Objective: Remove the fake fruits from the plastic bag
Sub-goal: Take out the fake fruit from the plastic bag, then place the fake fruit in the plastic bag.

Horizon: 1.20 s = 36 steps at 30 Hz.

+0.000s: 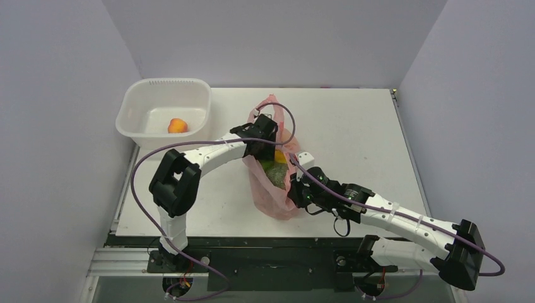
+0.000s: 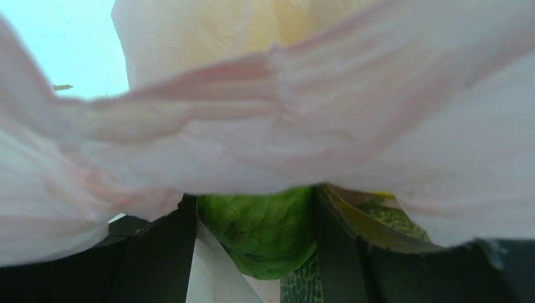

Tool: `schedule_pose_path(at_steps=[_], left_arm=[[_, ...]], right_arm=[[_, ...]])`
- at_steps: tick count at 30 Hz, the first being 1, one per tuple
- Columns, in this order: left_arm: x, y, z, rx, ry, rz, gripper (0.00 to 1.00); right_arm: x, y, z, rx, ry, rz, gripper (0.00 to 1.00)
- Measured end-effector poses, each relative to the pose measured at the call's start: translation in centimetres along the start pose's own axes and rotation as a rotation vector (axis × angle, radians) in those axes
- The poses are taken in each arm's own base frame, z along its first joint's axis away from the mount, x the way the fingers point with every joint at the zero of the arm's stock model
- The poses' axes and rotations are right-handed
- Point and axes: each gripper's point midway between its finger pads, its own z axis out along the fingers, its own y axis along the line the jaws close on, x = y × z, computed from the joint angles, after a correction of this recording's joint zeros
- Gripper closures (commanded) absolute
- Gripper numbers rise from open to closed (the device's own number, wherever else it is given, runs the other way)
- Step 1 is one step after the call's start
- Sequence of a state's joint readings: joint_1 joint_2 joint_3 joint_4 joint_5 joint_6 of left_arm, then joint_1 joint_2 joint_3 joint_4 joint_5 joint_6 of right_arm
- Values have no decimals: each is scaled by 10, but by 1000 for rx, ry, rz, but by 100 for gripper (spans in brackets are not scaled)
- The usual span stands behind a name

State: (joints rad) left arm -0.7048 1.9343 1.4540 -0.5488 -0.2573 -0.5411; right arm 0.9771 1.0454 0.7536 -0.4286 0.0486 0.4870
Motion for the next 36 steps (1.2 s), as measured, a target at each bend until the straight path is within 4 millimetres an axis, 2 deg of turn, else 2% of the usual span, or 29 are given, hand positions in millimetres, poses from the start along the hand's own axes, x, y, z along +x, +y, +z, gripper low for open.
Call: schedule_pose_path(at_steps=[4,7,11,14,21,24,31,32,36], left_arm=[[-6,-12,-25,105,18,-45,66],[-23,-23,-51,248,-7,-123,67],[-38,-21,-76,389,-49,-216,65],[-37,-17,-79,434,-46,-256,63],[-27,-12,-69,405,-40,-223,48],[-24,-7,-52,342,-54,-181,42],[-6,2,4,229,-25,-92,24],[-4,4,9,218,-17,-81,20],[-4,8,11,192,-14,-57,18]], right_arm=[[-3,-1,-2,3,-15,5,100],[-5,-1,-4,8,-25,10,100],[-8,-2,-6,11,-38,20,100],[-9,-3,-7,14,-49,29,100],[-9,-4,-8,20,-55,47,100],[-9,-3,-8,20,-54,54,100],[-9,-3,-8,21,-52,55,100],[-9,-4,-8,22,-52,55,100],[-8,-5,-8,28,-53,54,100]])
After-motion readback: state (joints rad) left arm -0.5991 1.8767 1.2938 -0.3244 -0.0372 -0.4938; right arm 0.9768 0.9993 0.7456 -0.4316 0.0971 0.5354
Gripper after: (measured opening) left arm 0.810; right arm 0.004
